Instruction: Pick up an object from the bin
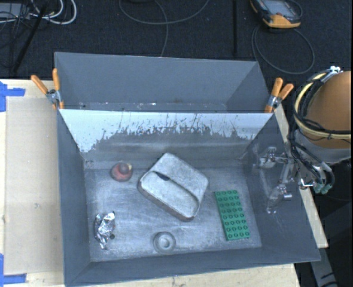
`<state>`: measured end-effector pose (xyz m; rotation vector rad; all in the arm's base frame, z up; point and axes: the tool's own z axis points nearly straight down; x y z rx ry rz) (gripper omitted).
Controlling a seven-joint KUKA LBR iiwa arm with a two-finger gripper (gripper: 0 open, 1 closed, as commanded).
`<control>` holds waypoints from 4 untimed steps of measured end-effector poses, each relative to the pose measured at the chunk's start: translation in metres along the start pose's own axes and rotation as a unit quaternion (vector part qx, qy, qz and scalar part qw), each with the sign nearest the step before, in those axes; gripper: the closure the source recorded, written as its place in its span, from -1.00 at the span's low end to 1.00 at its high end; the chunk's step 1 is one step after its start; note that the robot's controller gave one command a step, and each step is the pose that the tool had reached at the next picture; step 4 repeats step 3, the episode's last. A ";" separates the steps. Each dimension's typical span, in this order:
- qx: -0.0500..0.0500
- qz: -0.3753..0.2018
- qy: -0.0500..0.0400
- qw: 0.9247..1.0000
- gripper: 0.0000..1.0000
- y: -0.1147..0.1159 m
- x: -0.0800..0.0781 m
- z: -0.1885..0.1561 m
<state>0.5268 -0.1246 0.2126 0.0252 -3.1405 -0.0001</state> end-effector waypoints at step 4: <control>0.001 -0.341 -0.003 0.940 1.00 -0.013 -0.006 -0.053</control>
Offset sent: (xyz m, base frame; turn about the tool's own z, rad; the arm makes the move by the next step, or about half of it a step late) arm -0.0461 0.0344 -0.1426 -0.1581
